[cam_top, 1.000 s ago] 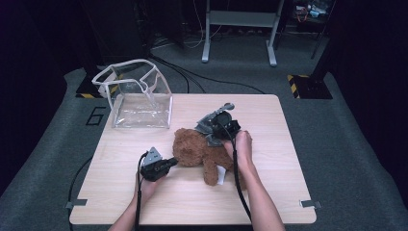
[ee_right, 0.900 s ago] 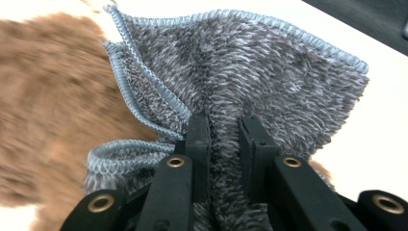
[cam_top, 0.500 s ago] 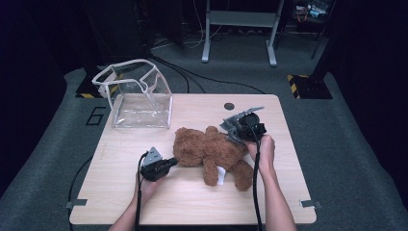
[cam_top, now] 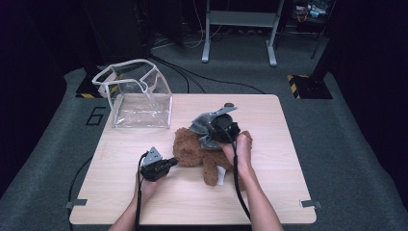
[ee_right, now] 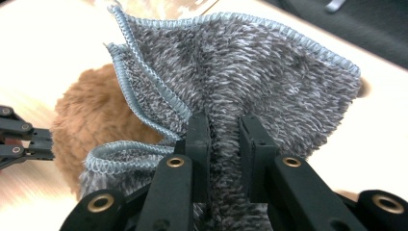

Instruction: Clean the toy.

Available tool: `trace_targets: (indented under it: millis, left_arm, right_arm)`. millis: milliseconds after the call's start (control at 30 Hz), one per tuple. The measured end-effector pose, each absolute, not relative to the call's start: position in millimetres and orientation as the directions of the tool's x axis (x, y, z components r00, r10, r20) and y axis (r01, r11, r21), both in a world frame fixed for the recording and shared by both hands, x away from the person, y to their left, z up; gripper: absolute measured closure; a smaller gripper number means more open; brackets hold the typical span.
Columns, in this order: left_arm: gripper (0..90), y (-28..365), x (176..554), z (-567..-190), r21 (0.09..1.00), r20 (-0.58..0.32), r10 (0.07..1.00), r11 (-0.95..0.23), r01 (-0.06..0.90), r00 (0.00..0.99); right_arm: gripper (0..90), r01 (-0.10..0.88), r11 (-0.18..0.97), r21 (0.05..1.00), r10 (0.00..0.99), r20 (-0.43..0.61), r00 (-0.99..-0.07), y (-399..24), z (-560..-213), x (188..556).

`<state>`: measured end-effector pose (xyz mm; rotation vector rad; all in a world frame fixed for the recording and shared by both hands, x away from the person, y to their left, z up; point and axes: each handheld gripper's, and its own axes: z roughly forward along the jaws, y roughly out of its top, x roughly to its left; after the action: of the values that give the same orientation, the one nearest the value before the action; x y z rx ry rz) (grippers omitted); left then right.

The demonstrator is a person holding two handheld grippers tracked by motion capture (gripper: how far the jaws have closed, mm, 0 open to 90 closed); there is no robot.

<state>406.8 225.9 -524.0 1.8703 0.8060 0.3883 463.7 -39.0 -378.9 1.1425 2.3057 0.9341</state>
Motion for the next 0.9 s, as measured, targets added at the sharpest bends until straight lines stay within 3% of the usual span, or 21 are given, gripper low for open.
trace_targets:
  millis: [100, 200, 633, 800, 900]
  left_arm:
    - [88.2, 225.9, 406.8, -524.2, 0.9, -0.093, 0.686, -0.252, 0.356, 0.722]
    - [88.2, 225.9, 406.4, -524.4, 0.902, -0.105, 0.688, -0.239, 0.36, 0.718]
    - [88.2, 225.9, 406.9, -524.0, 0.899, -0.091, 0.683, -0.257, 0.355, 0.725]
    - [88.2, 225.5, 407.1, -524.1, 0.898, -0.093, 0.684, -0.257, 0.358, 0.724]
    - [88.2, 225.3, 407.1, -524.2, 0.899, -0.093, 0.686, -0.254, 0.358, 0.721]
  right_arm:
    - [76.6, 0.541, 0.509, 0.669, 0.789, -0.111, -0.604, -25.1, -394.5, 473.5]
    - [76.6, 0.573, 0.48, 0.665, 0.812, -0.089, -0.577, -28.3, -398.7, 480.8]
    - [76.5, 0.67, 0.375, 0.641, 0.904, -0.093, -0.418, -101.6, -397.9, 491.2]
    - [76.5, 0.664, 0.34, 0.665, 0.917, -0.08, -0.39, -113.9, -391.0, 483.3]
    - [76.5, 0.626, 0.337, 0.703, 0.904, -0.057, -0.423, -106.1, -377.3, 472.7]
